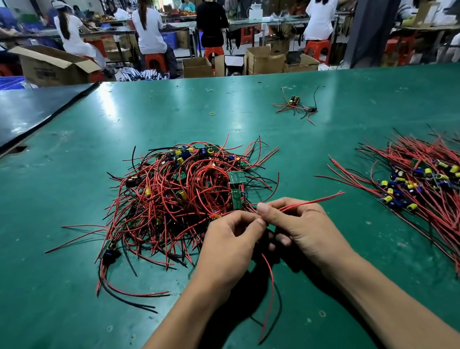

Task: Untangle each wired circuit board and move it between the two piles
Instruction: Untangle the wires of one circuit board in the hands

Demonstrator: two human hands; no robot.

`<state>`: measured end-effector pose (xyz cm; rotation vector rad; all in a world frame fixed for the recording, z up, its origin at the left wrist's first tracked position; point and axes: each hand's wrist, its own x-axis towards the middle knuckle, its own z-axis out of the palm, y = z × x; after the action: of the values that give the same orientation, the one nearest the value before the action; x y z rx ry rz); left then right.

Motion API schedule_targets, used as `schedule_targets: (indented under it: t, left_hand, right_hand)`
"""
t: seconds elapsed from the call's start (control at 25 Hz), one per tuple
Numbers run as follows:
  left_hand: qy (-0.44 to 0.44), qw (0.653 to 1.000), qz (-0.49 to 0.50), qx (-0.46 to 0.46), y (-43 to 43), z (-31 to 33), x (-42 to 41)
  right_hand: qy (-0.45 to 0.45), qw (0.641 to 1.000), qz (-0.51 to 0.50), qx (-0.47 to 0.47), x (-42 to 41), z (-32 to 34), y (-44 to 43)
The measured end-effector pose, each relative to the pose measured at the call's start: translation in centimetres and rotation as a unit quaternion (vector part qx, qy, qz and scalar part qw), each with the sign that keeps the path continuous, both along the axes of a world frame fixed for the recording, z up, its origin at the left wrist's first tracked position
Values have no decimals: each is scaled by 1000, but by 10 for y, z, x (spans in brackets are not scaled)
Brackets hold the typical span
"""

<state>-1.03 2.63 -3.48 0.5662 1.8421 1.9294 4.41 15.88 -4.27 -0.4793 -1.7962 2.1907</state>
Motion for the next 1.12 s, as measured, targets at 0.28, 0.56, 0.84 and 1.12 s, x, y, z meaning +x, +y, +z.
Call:
schedule_targets:
  t: [0.28,0.56,0.84,1.12]
  left_hand:
    - [-32,999,-14,11,-1,4,0]
    - [60,996,-28,-52,1,1,0]
    - [-57,995,-76,22,5,1,2]
    - [4,999,-33,6,6,-2,4]
  right_hand:
    - [20,1000,-7,12,-1,-2,-4]
    - [-9,999,-50,-15,-3,5,-4]
    - [-47,994,-21,-98,-6,10,0]
    - [7,1000,15,-13,2,6,1]
